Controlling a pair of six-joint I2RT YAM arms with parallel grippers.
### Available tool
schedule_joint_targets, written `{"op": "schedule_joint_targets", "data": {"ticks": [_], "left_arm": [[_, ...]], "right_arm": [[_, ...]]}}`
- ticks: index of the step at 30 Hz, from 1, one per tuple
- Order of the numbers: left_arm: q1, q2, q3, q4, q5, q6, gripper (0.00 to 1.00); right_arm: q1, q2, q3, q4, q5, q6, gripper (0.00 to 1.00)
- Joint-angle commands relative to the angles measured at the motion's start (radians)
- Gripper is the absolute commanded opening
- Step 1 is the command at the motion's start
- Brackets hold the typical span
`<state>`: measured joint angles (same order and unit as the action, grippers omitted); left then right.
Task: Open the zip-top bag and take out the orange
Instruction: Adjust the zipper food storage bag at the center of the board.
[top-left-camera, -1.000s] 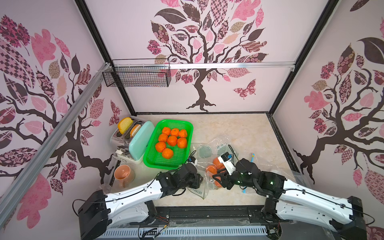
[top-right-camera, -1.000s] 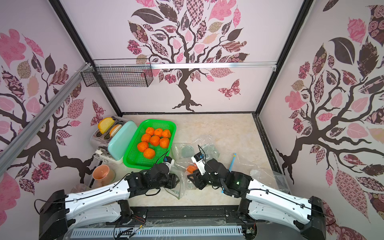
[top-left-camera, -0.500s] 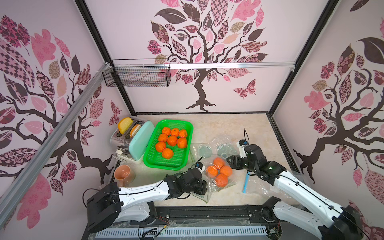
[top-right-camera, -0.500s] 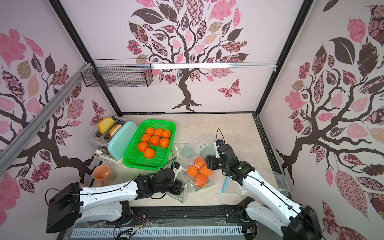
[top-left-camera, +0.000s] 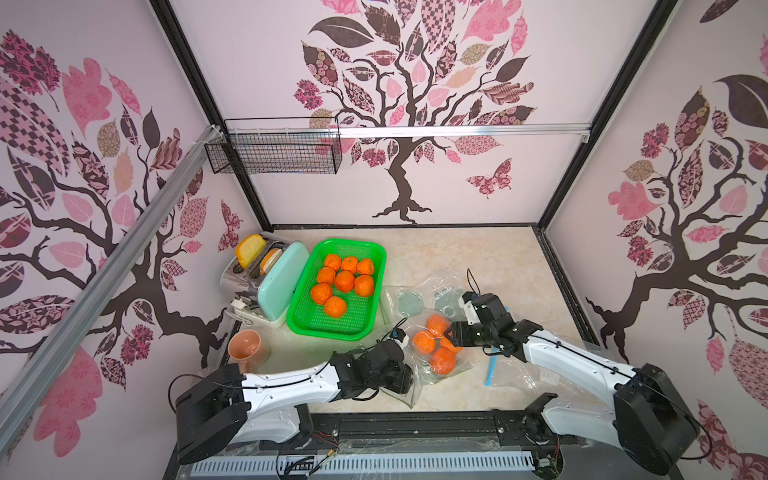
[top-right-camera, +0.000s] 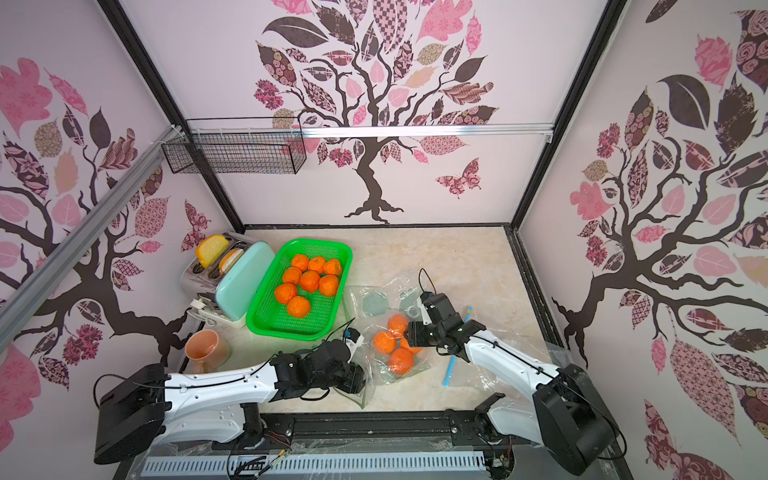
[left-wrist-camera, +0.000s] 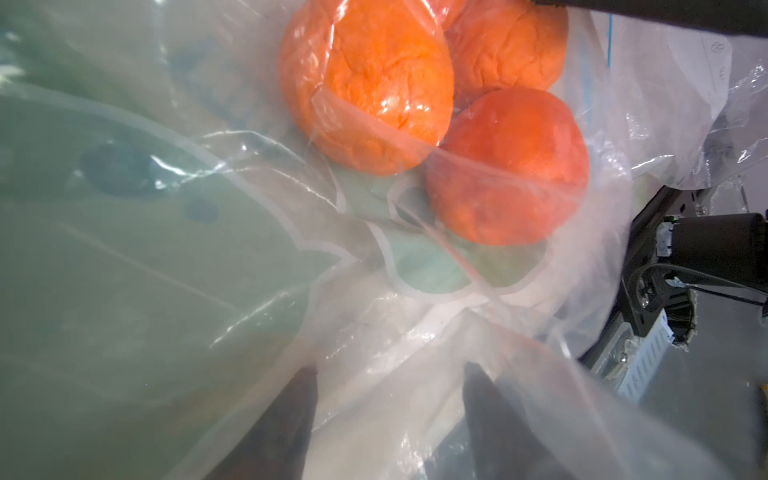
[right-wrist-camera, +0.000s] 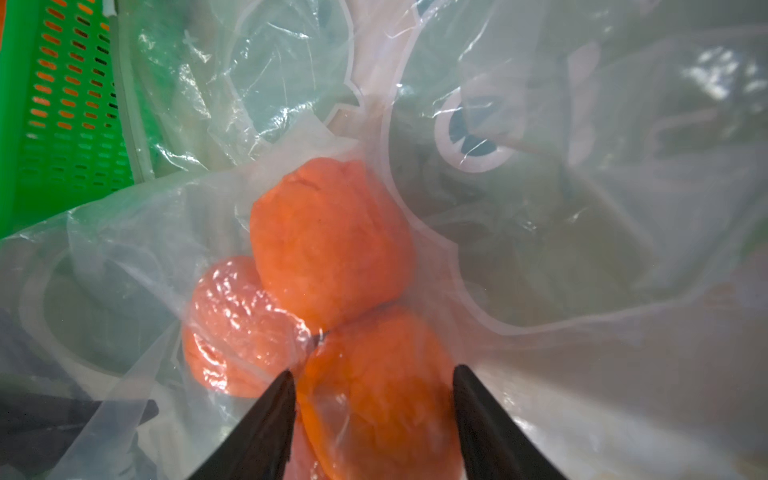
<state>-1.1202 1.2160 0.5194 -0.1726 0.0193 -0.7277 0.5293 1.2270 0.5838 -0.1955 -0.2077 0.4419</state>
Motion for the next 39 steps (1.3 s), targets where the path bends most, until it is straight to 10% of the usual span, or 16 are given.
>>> {"op": "schedule_joint_targets", "data": {"ticks": [1,10,39], "left_arm": [[-0.002,-0.014,-0.011,0.002,-0.016,0.02,0.6],[-0.002,-0.021,-0.06,0.054,0.005,0.019,0.68],[-0.05,0.102,-0.157,0.25,0.062,0.033,0.72]], "right_arm": [[-0.003,0.029,0.018,0.037,-0.029,-0.009,0.53],[-0.002,-0.008,0.027,0.035,-0.055,-0.038,0.01],[-0.003,-0.429,0.207,-0.32,0.287,-0.103,0.0]]}}
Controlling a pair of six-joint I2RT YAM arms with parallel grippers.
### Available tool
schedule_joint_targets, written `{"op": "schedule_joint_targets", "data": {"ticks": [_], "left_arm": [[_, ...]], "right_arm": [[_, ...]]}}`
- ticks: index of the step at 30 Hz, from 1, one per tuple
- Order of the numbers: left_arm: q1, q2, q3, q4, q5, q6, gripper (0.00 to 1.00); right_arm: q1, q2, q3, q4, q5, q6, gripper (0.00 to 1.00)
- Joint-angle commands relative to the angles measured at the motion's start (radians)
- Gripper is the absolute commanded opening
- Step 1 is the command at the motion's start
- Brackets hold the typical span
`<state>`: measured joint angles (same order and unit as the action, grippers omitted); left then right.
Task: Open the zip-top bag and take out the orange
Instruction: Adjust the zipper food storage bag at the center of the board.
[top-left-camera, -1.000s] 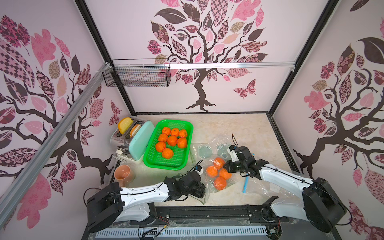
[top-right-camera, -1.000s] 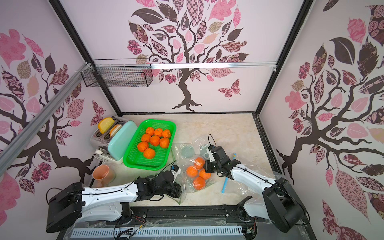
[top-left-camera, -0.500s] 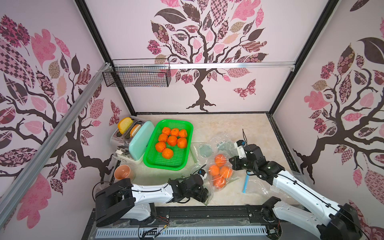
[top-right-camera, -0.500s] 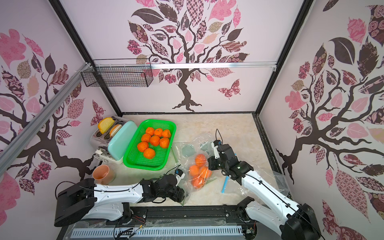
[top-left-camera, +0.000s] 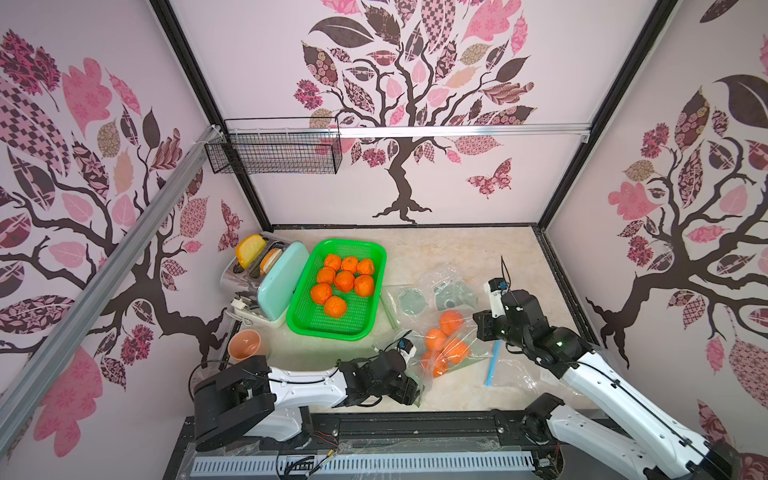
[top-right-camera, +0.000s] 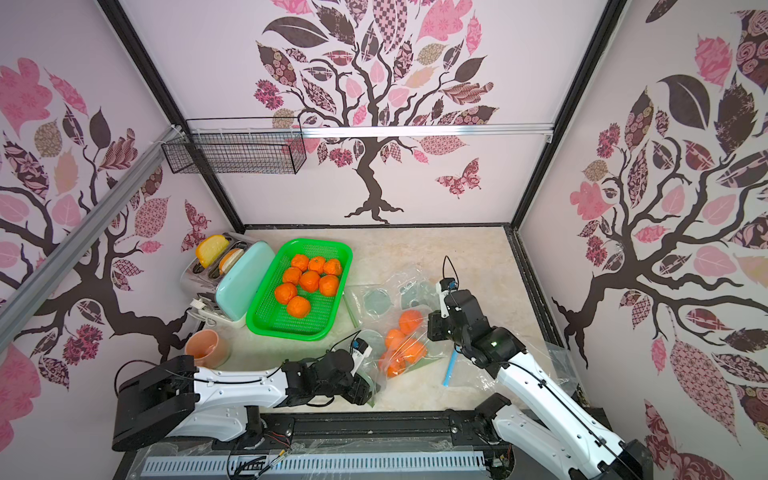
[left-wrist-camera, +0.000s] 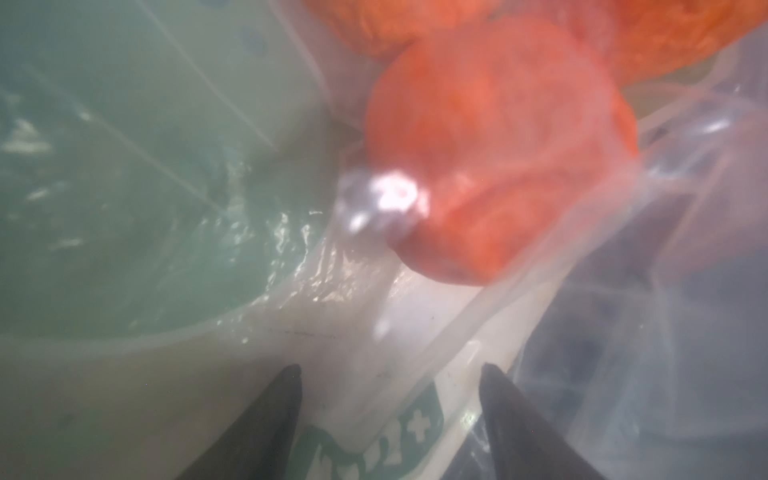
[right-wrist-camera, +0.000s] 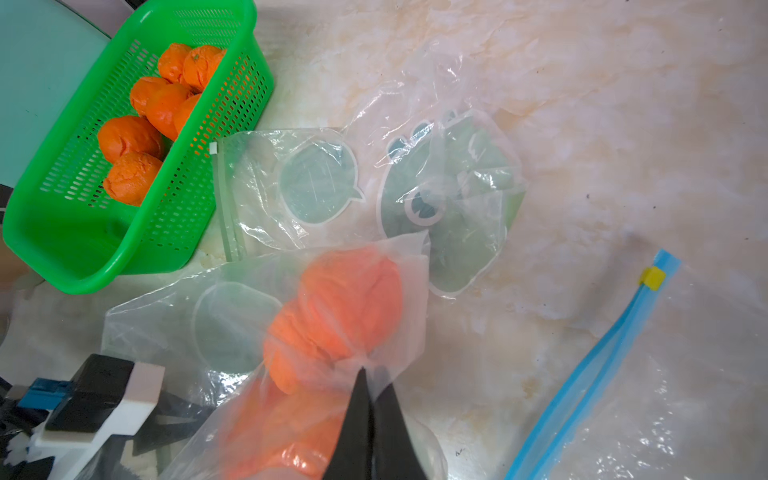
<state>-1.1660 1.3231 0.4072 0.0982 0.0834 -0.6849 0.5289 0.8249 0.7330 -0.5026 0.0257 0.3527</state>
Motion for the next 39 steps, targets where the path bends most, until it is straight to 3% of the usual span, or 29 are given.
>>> {"op": "schedule_joint_targets", "data": {"ticks": [1,7,15,24,25,27,28,29,31,33,35,39], "left_arm": [[-0.004,-0.014,-0.058,0.004,0.001,-0.011,0.72],[-0.006,-0.043,-0.109,0.118,-0.01,-0.01,0.74],[-0.006,-0.017,-0.108,0.126,-0.071,-0.007,0.74],[-0.005,-0.005,-0.089,0.083,-0.138,-0.015,0.84],[-0.005,-0.005,-0.082,0.079,-0.14,-0.007,0.84],[-0.005,-0.005,-0.071,0.075,-0.138,0.006,0.84],[-0.006,-0.004,-0.067,0.075,-0.133,0.012,0.84],[-0.005,-0.002,-0.065,0.075,-0.129,0.016,0.84],[-0.005,0.0,-0.065,0.072,-0.125,0.019,0.84],[-0.006,0.001,-0.064,0.071,-0.126,0.018,0.84],[-0.005,-0.002,-0.064,0.071,-0.128,0.019,0.84],[-0.005,-0.023,-0.055,0.071,-0.128,0.024,0.84]], "right_arm": [[-0.003,-0.036,0.061,-0.015,0.049,-0.013,0.0],[-0.003,-0.055,0.038,-0.004,0.025,-0.006,0.0],[-0.003,-0.071,0.032,-0.021,-0.023,-0.007,0.0],[-0.002,-0.074,0.008,-0.072,-0.019,-0.005,0.0],[-0.003,-0.068,-0.004,-0.073,-0.002,0.003,0.1],[-0.003,-0.055,-0.014,-0.075,0.034,0.012,0.45],[-0.003,-0.047,-0.011,-0.083,0.063,0.015,0.57],[-0.003,-0.042,-0.003,-0.093,0.093,0.017,0.63],[-0.003,-0.034,0.026,-0.11,0.164,0.013,0.67],[-0.003,-0.029,0.047,-0.11,0.182,0.004,0.66],[-0.003,-0.016,0.055,-0.096,0.148,0.007,0.58],[0.0,0.043,0.025,-0.019,-0.062,0.057,0.31]]}}
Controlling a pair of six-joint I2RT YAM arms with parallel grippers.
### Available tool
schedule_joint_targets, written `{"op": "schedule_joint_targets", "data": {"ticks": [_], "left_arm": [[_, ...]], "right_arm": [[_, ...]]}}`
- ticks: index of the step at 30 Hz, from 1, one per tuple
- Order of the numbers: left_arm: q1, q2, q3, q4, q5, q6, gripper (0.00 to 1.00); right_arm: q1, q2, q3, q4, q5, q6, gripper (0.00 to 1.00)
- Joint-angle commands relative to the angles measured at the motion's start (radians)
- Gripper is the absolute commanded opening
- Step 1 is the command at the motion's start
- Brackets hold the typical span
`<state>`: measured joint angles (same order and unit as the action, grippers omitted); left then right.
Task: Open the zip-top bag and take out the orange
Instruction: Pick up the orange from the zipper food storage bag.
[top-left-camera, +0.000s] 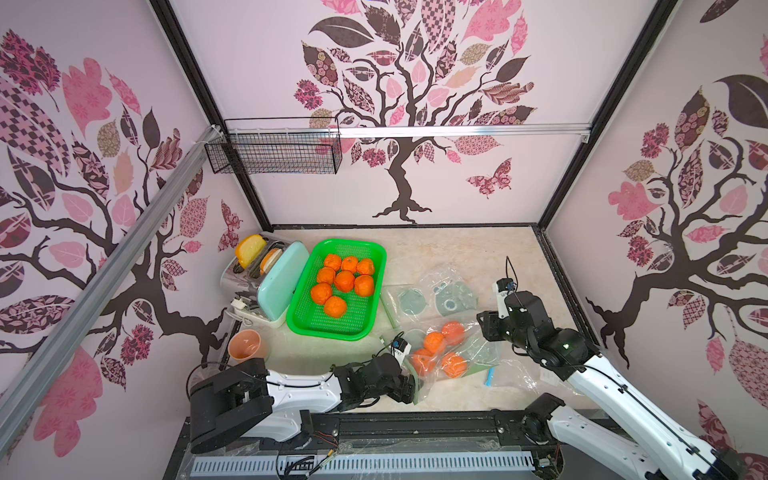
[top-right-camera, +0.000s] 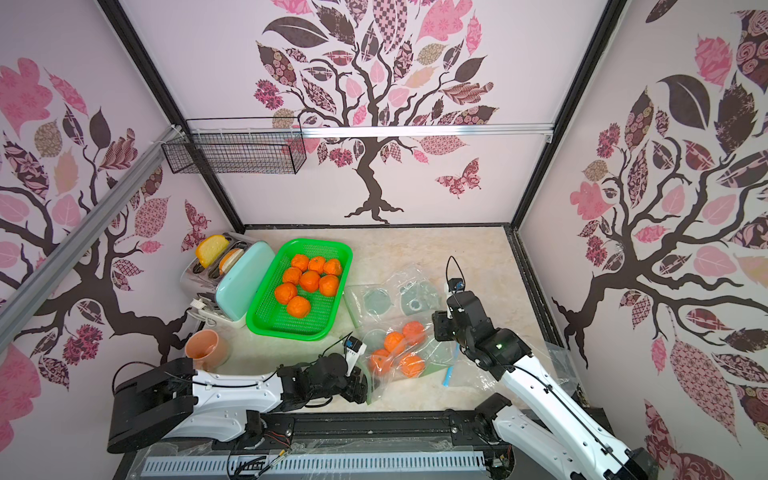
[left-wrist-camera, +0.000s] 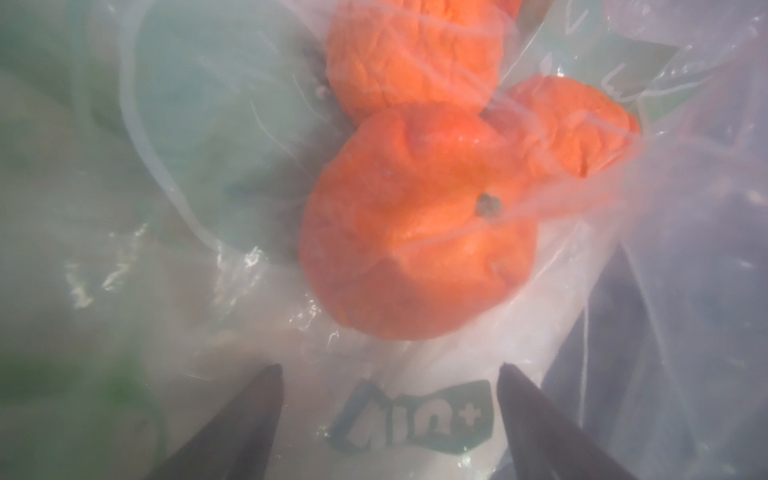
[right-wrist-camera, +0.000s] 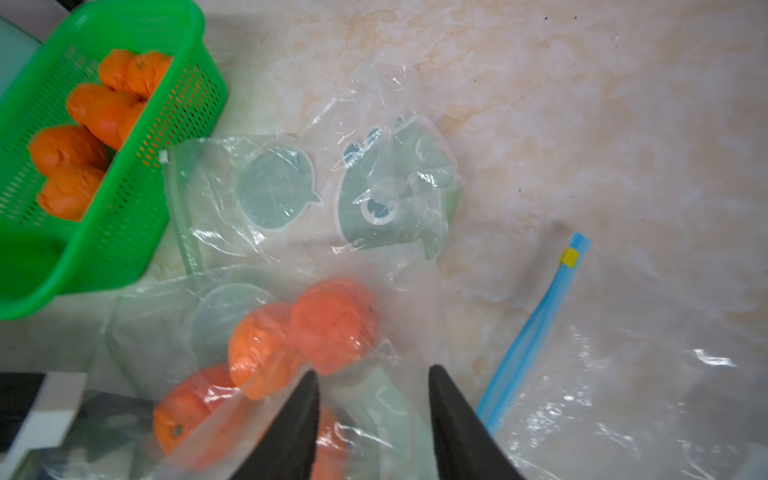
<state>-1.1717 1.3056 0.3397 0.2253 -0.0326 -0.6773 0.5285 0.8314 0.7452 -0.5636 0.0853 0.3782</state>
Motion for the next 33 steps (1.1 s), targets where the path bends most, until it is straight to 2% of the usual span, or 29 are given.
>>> {"op": "schedule_joint_targets", "data": {"ticks": [1,2,7,10,13,17,22,28,33], "left_arm": [[0.0,-0.011,0.015,-0.078,-0.013,0.022,0.84],[0.0,-0.014,0.021,-0.092,-0.019,0.026,0.84],[0.0,-0.005,0.062,-0.127,-0.034,0.051,0.85],[0.003,0.008,0.076,-0.133,-0.057,0.037,0.86],[0.01,0.014,0.112,-0.166,-0.063,0.034,0.92],[0.013,0.015,0.123,-0.154,-0.059,0.055,0.94],[0.017,0.038,0.17,-0.177,-0.056,0.09,0.95],[0.079,0.08,0.198,-0.168,-0.038,0.104,0.96],[0.099,0.125,0.219,-0.183,0.007,0.133,0.94]], "right_arm": [[0.007,0.049,0.006,0.058,-0.131,0.052,0.26],[0.018,0.062,-0.008,0.082,-0.126,0.067,0.23],[0.027,0.178,-0.057,0.169,-0.099,0.088,0.23],[0.027,0.242,-0.094,0.223,-0.001,0.125,0.21],[0.025,0.311,-0.107,0.266,0.046,0.143,0.21],[0.025,0.402,-0.11,0.325,0.04,0.141,0.22],[0.025,0.484,-0.124,0.39,-0.077,0.099,0.22],[0.025,0.576,-0.094,0.359,-0.14,0.047,0.23],[0.026,0.568,-0.106,0.365,-0.138,0.048,0.23]]}}
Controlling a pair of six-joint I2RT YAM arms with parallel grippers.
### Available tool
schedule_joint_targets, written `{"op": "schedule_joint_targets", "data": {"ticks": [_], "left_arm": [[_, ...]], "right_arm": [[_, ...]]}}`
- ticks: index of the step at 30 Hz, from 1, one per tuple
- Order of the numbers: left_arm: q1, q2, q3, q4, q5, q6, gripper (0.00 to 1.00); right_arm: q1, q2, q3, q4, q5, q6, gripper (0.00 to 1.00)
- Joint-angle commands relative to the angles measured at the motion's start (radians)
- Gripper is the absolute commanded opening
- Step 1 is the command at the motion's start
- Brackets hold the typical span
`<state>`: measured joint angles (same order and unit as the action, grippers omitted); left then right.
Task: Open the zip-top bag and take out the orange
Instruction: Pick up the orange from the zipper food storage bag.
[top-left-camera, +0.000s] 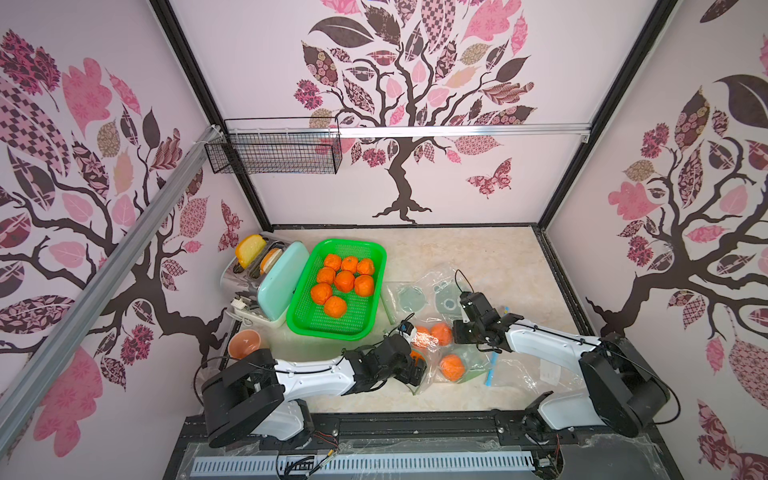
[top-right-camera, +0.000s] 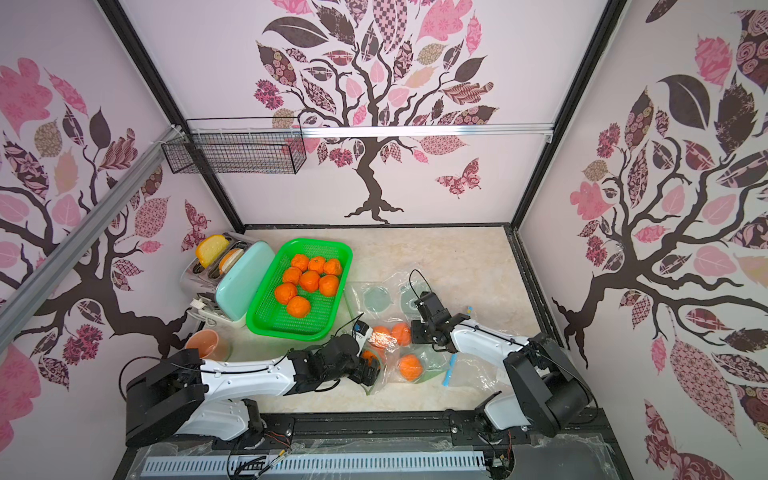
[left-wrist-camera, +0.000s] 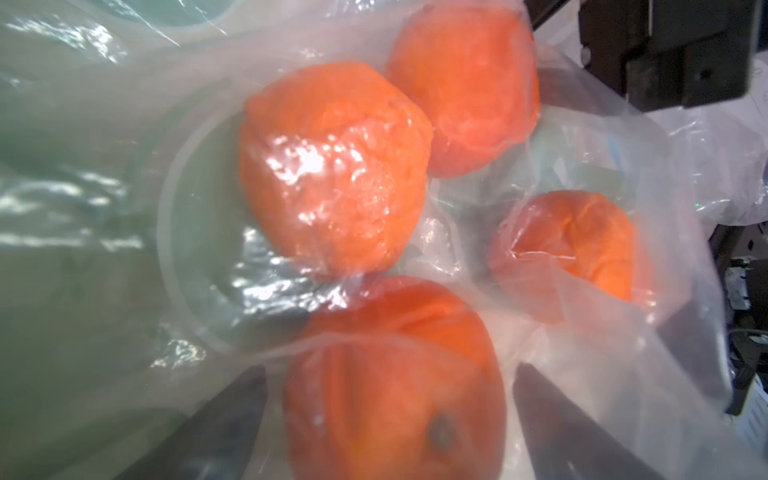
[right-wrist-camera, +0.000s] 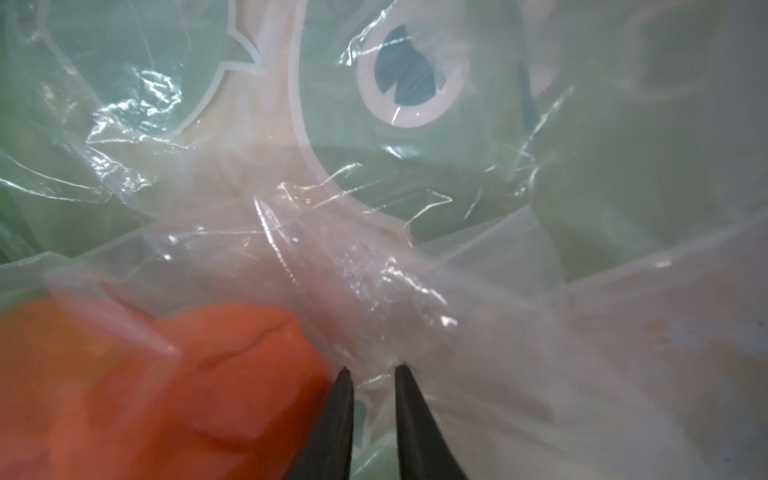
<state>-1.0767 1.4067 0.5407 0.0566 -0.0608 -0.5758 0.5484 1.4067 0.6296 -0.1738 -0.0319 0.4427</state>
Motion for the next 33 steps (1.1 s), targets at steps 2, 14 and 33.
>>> {"op": "schedule_joint_targets", "data": {"ticks": [2,14,33], "left_arm": [[0.001,0.047,0.013,-0.009,0.061,0.024,0.9],[-0.066,-0.136,0.033,-0.216,0.039,0.001,0.45],[0.182,-0.731,0.207,-0.729,-0.087,-0.049,0.36]], "right_arm": [[0.005,-0.015,0.008,-0.025,-0.008,-0.018,0.23],[0.005,-0.064,-0.082,0.035,0.051,0.002,0.24],[0.005,-0.109,-0.094,0.037,0.041,0.009,0.26]]}}
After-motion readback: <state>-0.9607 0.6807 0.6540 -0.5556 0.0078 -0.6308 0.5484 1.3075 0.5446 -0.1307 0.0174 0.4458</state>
